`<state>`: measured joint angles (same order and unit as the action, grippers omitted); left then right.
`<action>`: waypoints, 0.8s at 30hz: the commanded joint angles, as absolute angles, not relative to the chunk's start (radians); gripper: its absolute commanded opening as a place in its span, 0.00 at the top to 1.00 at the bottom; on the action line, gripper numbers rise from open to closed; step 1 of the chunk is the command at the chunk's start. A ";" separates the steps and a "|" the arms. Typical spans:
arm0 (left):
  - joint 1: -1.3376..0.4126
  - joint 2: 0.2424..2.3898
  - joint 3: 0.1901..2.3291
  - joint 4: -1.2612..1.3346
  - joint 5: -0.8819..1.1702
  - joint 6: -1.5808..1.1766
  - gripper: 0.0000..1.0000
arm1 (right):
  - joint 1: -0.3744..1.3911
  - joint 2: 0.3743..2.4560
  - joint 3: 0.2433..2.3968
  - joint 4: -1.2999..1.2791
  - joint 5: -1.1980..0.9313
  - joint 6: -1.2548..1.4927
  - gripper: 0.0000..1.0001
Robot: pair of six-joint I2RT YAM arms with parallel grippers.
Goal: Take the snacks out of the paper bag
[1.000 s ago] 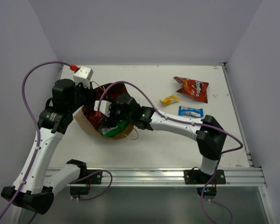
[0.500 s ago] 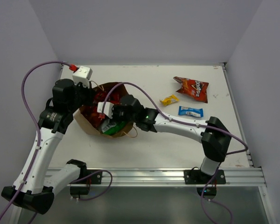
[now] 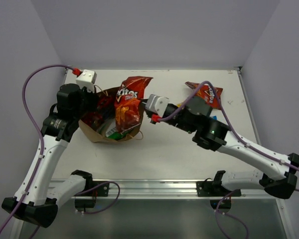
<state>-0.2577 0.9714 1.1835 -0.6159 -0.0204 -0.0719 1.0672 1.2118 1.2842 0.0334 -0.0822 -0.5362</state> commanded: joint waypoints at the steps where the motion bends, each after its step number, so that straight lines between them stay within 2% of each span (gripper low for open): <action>1: -0.262 0.971 1.218 -0.604 -0.058 -0.104 1.00 | 1.037 1.093 1.266 0.044 0.061 -0.539 1.00; 7: -0.262 0.974 1.221 -0.600 -0.061 -0.104 1.00 | 0.803 1.008 1.142 0.012 0.178 -0.361 1.00; 11: -0.262 0.974 1.223 -0.603 -0.063 -0.103 1.00 | 0.637 1.031 1.062 0.017 0.152 -0.275 1.00; 16: -0.262 0.968 1.223 -0.603 -0.061 -0.103 1.00 | 0.568 1.250 1.042 0.130 0.112 -0.224 1.00; 24: -0.262 0.962 1.206 -0.604 -0.023 -0.110 1.00 | 0.554 1.666 1.235 0.320 0.075 -0.209 1.00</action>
<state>-0.2577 0.9779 1.1854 -0.6167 -0.0452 -0.0868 0.5568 1.6035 1.1374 0.1265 0.0944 -0.2390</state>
